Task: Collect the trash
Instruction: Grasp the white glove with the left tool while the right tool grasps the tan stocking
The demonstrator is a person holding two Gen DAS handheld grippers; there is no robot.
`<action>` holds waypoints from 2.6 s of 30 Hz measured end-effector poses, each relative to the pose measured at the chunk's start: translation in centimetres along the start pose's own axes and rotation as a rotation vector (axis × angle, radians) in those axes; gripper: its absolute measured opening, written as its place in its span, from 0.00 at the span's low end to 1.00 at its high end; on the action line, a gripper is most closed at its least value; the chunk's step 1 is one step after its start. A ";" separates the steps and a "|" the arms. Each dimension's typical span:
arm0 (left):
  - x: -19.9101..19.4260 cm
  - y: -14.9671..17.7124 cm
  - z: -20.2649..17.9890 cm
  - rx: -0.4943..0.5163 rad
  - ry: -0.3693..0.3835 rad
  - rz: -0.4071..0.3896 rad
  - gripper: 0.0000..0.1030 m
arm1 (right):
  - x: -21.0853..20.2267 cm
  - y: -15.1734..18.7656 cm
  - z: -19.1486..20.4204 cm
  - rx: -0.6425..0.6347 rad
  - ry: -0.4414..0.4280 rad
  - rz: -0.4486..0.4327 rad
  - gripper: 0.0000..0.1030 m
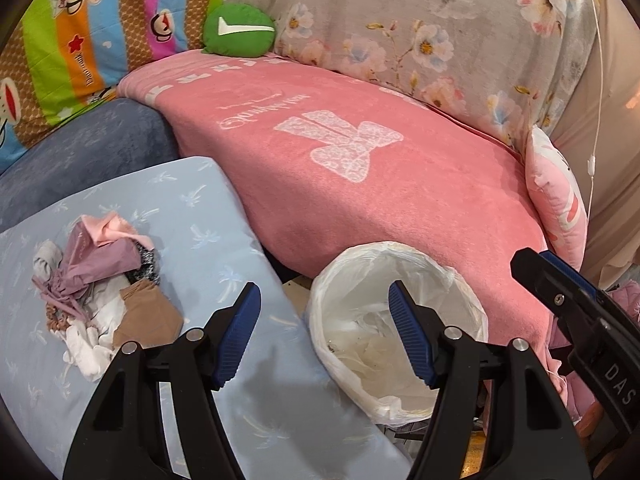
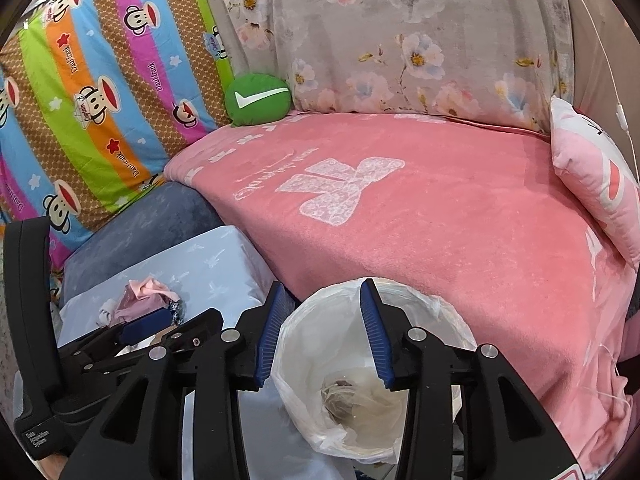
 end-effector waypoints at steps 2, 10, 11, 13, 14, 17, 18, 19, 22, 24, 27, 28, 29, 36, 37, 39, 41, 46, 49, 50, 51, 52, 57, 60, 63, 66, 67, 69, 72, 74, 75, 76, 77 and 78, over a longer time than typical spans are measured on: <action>0.0 0.3 1.2 -0.020 -0.016 0.006 0.62 | 0.3 0.4 0.7 -0.009 -0.010 0.011 0.40; 0.5 2.0 6.8 -0.107 -0.099 0.035 0.66 | 2.3 2.1 4.3 -0.044 -0.058 0.063 0.42; 0.5 2.2 7.4 -0.115 -0.109 0.038 0.67 | 2.6 2.3 4.8 -0.048 -0.063 0.070 0.43; 0.6 2.7 9.2 -0.140 -0.140 0.045 0.70 | 3.1 2.9 5.7 -0.057 -0.074 0.084 0.44; 0.6 3.0 9.9 -0.150 -0.150 0.047 0.71 | 3.4 3.2 6.3 -0.063 -0.080 0.092 0.44; 0.9 3.7 12.2 -0.189 -0.182 0.065 0.72 | 4.2 3.9 7.6 -0.075 -0.095 0.114 0.44; 0.9 4.0 12.8 -0.199 -0.189 0.070 0.72 | 4.5 4.2 8.0 -0.079 -0.100 0.121 0.44; 1.0 4.3 13.7 -0.215 -0.201 0.077 0.72 | 4.8 4.5 8.6 -0.083 -0.105 0.130 0.44; 1.3 5.2 15.8 -0.245 -0.230 0.094 0.72 | 5.6 5.3 9.8 -0.095 -0.117 0.151 0.44; 1.5 5.7 16.9 -0.264 -0.244 0.106 0.72 | 6.1 5.8 10.5 -0.102 -0.123 0.164 0.45; 1.9 6.6 18.7 -0.292 -0.264 0.130 0.72 | 7.0 6.7 11.5 -0.111 -0.132 0.189 0.45; 2.2 7.0 19.4 -0.301 -0.274 0.140 0.72 | 7.3 7.0 11.9 -0.114 -0.136 0.197 0.45; 2.3 7.4 19.8 -0.308 -0.280 0.146 0.72 | 7.7 7.4 12.3 -0.117 -0.140 0.206 0.45; 3.4 9.6 23.3 -0.375 -0.298 0.195 0.72 | 9.7 9.2 14.5 -0.138 -0.161 0.254 0.45; 3.5 9.8 23.6 -0.381 -0.299 0.200 0.72 | 10.1 9.5 14.9 -0.142 -0.165 0.262 0.45; 3.8 10.2 24.1 -0.394 -0.295 0.213 0.71 | 10.8 10.0 15.5 -0.149 -0.170 0.276 0.45; 4.2 10.7 24.7 -0.410 -0.289 0.229 0.71 | 11.4 10.3 16.1 -0.155 -0.173 0.289 0.45; 5.0 11.4 25.5 -0.456 -0.232 0.262 0.62 | 13.3 11.3 17.8 -0.168 -0.187 0.320 0.45; 5.2 11.7 25.9 -0.487 -0.186 0.271 0.57 | 14.5 11.7 18.6 -0.175 -0.195 0.339 0.45; 5.2 11.6 25.8 -0.495 -0.168 0.273 0.51 | 14.8 11.8 18.9 -0.176 -0.197 0.344 0.45; 5.2 11.6 25.7 -0.498 -0.150 0.274 0.43 | 15.1 11.9 19.1 -0.177 -0.200 0.350 0.45; 5.2 11.7 25.6 -0.502 -0.120 0.279 0.38 | 15.5 12.1 19.3 -0.177 -0.203 0.357 0.45; 4.4 11.6 25.2 -0.498 -0.064 0.267 0.15 | 17.3 12.6 20.4 -0.170 -0.213 0.383 0.45; 4.3 11.1 25.3 -0.485 -0.070 0.258 0.14 | 18.3 12.6 20.9 -0.166 -0.215 0.390 0.45; 3.8 10.8 25.7 -0.459 -0.107 0.250 0.13 | 19.4 12.5 21.3 -0.159 -0.214 0.395 0.45; 3.5 10.6 25.9 -0.429 -0.148 0.237 0.13 | 20.6 12.6 21.6 -0.163 -0.213 0.405 0.45; 3.4 10.7 26.0 -0.422 -0.155 0.239 0.13 | 21.1 12.9 21.6 -0.164 -0.213 0.417 0.43; 3.6 10.6 25.9 -0.414 -0.161 0.247 0.13 | 21.9 13.7 21.7 -0.158 -0.216 0.446 0.35; 3.8 10.7 25.7 -0.393 -0.180 0.253 0.13 | 22.4 14.6 21.5 -0.154 -0.224 0.469 0.12; 3.8 10.7 25.5 -0.382 -0.194 0.254 0.13 | 22.2 14.8 21.5 -0.153 -0.230 0.469 0.04; 3.8 10.7 25.5 -0.379 -0.197 0.254 0.13 | 22.1 14.7 21.5 -0.149 -0.236 0.468 0.01; 3.7 10.7 25.3 -0.376 -0.198 0.252 0.13 | 21.9 14.6 21.4 -0.147 -0.240 0.465 0.01; 3.6 10.6 25.2 -0.374 -0.198 0.250 0.13 | 21.6 14.4 21.4 -0.147 -0.243 0.459 0.01; 3.5 10.5 25.1 -0.373 -0.198 0.248 0.13 | 21.2 14.2 21.4 -0.149 -0.247 0.450 0.01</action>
Point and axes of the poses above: each gripper's, at about its wrist camera, not at the fingertips, and x roughly the way its jaws point, z to its left, y to its underside, the point moved 8 cm from there along x, roughly the way its jaws point, and after that the axes turned 11 degrees about -y, right-handed, at the moved point
